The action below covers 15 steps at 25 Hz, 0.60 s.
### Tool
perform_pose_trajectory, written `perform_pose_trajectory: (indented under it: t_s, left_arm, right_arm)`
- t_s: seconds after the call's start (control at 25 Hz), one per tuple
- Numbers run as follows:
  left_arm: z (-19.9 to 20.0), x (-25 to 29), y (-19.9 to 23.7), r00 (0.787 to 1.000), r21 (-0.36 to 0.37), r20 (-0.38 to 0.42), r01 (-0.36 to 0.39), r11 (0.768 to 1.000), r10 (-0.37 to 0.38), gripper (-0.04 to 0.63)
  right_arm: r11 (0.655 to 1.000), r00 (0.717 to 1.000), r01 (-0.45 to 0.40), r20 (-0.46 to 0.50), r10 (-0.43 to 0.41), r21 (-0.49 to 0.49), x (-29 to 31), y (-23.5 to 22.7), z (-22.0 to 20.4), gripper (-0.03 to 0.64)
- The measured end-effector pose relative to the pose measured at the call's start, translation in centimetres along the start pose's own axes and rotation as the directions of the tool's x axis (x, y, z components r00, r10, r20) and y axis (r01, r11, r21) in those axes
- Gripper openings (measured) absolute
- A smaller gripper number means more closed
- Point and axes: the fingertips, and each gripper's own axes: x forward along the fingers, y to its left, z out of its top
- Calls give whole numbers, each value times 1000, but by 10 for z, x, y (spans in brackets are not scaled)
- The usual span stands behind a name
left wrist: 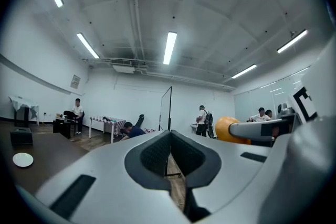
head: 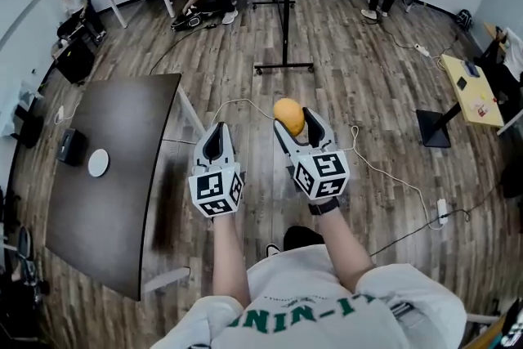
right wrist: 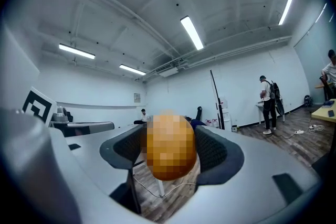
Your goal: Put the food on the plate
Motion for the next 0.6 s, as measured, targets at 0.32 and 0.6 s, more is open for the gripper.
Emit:
perform_pose_trajectory:
  t_s: [0.32,0.6]
  left_arm:
    - [0,18,65,994,21,-9,-110,994,110,14]
    - [11,83,125,974,71,-10,-224,972,225,14]
  right_arm:
    - [992,992,-126,-11,126,8,76,38,-5,313]
    - [972,972,-234,-15,235,37,190,43,-1,313]
